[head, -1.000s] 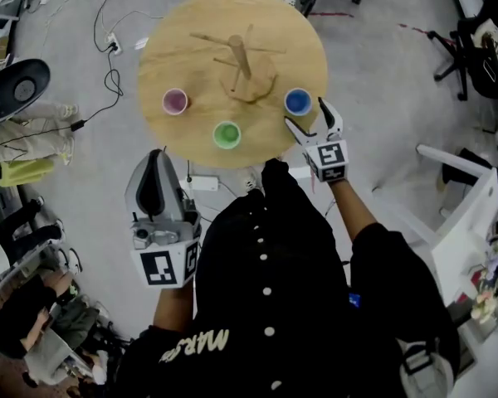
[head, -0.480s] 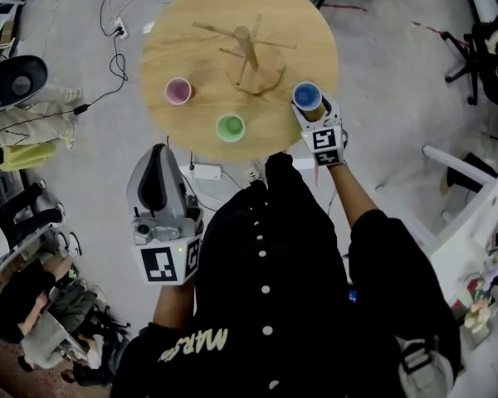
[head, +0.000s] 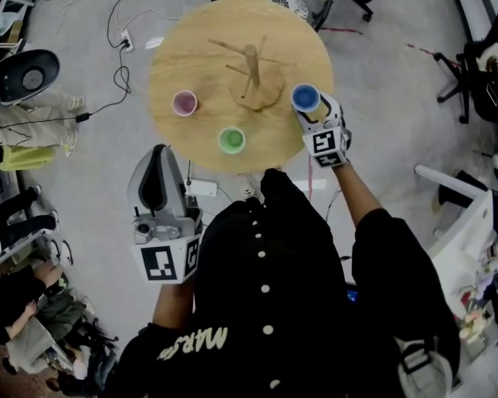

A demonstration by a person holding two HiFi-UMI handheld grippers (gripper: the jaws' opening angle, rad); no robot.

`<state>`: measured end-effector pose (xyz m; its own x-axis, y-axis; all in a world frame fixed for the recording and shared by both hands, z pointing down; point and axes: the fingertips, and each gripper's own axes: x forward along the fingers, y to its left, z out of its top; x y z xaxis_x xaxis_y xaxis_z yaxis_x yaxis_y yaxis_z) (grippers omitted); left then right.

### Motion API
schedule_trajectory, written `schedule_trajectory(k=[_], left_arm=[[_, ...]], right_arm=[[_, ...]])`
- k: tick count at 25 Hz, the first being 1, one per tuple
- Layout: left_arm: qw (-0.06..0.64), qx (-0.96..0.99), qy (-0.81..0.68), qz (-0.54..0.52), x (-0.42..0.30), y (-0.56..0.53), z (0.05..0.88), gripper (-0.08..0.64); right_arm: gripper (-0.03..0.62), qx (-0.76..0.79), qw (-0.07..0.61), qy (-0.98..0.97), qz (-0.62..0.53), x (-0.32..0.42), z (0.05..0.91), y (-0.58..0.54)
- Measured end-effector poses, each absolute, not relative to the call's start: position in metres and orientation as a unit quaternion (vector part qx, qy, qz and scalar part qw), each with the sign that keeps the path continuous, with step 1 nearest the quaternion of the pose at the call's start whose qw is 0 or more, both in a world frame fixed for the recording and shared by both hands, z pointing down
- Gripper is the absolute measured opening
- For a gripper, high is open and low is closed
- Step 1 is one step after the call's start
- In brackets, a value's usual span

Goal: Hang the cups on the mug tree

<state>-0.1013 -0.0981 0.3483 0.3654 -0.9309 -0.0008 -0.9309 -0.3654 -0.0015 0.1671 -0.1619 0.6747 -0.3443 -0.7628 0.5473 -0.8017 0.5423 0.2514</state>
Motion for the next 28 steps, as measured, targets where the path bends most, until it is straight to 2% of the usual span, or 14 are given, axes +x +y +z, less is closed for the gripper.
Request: schedule_trajectory(k=[12,21,28], left_arm=[[0.066,-0.804,0.590,0.029,-0.126,-0.079,0.298,-0.006],[0.077,-0.790,0.607,0.039,-0.142,-0.071,0.286,-0.006],[0.068,-0.787,0.611,0.044,-0.142,-0.065,0.286,-0.006]], right_arm=[[0.279,0.405,0.346,-0.824,-0.192,0.142,0.543,-0.275],[0.279,0.336,0.404,-0.805,-0.276,0.118,0.530,-0.296],[0.281,0.253,0.431,-0.768,-0.400,0.087,0.518,-0.281]])
